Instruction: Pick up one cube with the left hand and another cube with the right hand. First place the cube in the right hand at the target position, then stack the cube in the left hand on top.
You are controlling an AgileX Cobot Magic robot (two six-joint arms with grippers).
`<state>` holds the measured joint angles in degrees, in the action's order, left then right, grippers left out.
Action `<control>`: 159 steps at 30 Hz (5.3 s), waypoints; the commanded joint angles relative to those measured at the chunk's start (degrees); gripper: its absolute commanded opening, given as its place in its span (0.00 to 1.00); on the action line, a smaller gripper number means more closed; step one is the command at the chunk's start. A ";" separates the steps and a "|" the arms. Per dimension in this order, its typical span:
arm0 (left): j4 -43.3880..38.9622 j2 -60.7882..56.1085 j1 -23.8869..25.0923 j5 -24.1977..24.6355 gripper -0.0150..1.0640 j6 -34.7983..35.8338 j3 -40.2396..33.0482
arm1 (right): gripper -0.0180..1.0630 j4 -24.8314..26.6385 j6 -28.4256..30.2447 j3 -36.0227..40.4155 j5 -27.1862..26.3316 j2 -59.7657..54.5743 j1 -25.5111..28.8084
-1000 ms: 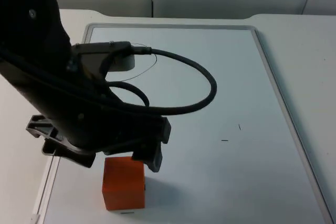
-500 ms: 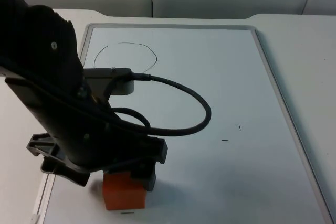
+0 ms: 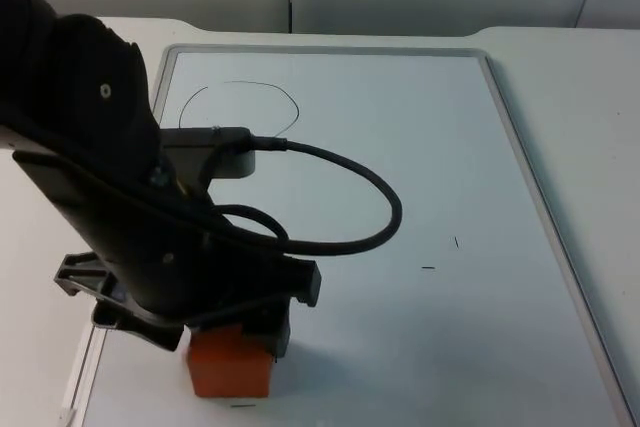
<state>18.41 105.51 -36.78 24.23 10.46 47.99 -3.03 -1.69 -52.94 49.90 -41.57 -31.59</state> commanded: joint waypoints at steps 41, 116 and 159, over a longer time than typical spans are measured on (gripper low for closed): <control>-6.84 -49.12 -0.54 16.31 0.19 -8.96 1.16 | 0.01 0.34 2.70 -0.62 -1.73 -9.14 -0.21; -8.66 -52.15 -0.54 14.26 0.19 -10.11 -2.77 | 0.02 3.03 12.15 -87.59 -2.49 -113.23 -4.90; -10.22 -52.15 -0.54 11.61 0.19 -10.46 -2.77 | 0.71 7.07 18.09 -87.82 9.05 -92.36 -4.90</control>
<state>8.44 53.85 -36.78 37.62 0.00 45.28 3.05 15.04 -140.27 57.23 -136.45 -36.43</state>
